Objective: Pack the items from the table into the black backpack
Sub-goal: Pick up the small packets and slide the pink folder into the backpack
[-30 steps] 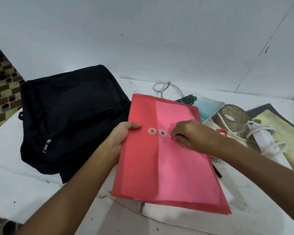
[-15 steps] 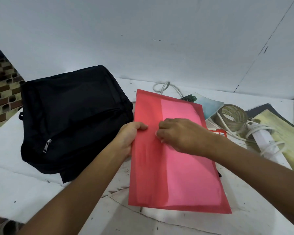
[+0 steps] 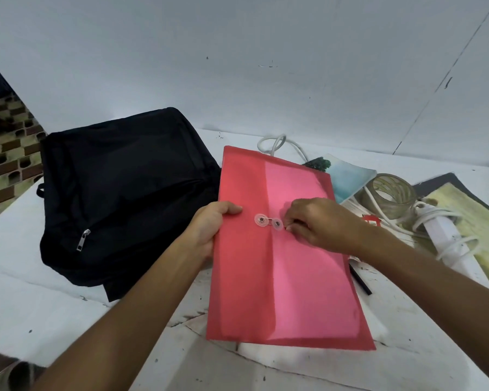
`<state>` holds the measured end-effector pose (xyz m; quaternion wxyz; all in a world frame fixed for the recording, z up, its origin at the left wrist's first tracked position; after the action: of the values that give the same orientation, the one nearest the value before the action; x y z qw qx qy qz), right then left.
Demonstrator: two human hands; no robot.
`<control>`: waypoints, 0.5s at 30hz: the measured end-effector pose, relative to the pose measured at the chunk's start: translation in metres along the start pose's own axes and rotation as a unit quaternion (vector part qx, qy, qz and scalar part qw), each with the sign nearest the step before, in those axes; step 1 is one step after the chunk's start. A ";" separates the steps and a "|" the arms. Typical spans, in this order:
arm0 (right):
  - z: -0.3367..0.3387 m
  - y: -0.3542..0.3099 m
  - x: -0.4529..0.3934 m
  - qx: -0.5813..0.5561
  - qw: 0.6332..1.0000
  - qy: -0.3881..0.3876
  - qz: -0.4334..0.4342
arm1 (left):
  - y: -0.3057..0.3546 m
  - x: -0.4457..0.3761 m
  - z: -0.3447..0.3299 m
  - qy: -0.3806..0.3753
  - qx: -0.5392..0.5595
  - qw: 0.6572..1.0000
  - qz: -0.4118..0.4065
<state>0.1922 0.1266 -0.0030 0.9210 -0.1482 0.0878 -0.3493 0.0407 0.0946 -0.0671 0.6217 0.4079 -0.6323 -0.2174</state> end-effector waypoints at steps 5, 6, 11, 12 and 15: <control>0.002 -0.022 0.015 0.073 0.994 0.081 0.016 | -0.001 -0.002 -0.002 0.013 0.006 1.000 -0.006; 0.001 -0.023 0.017 0.067 0.993 0.095 0.007 | -0.002 -0.002 -0.003 0.012 0.008 1.000 -0.004; -0.005 -0.024 0.026 0.009 0.990 0.135 -0.029 | -0.004 -0.004 -0.004 0.016 0.016 1.000 -0.001; -0.008 -0.025 0.027 -0.006 0.991 0.134 -0.029 | -0.004 -0.005 -0.004 0.018 0.017 1.000 -0.001; -0.016 -0.032 0.028 -0.027 0.992 0.124 -0.016 | -0.007 -0.008 -0.004 0.020 0.019 1.000 0.004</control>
<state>0.1887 0.0815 -0.0094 0.8929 -0.1305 0.2082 -0.3773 0.0450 0.0981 -0.0772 0.6275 0.4210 -0.6254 -0.1947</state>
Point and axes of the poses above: each hand's wrist, its own x-axis away from the middle knuckle, its own z-axis out of the back of the hand, y = z × x, the point moved 9 cm from there along -x, towards the middle knuckle, and after that the axes turned 6 degrees about -x, right-handed, at the moved point
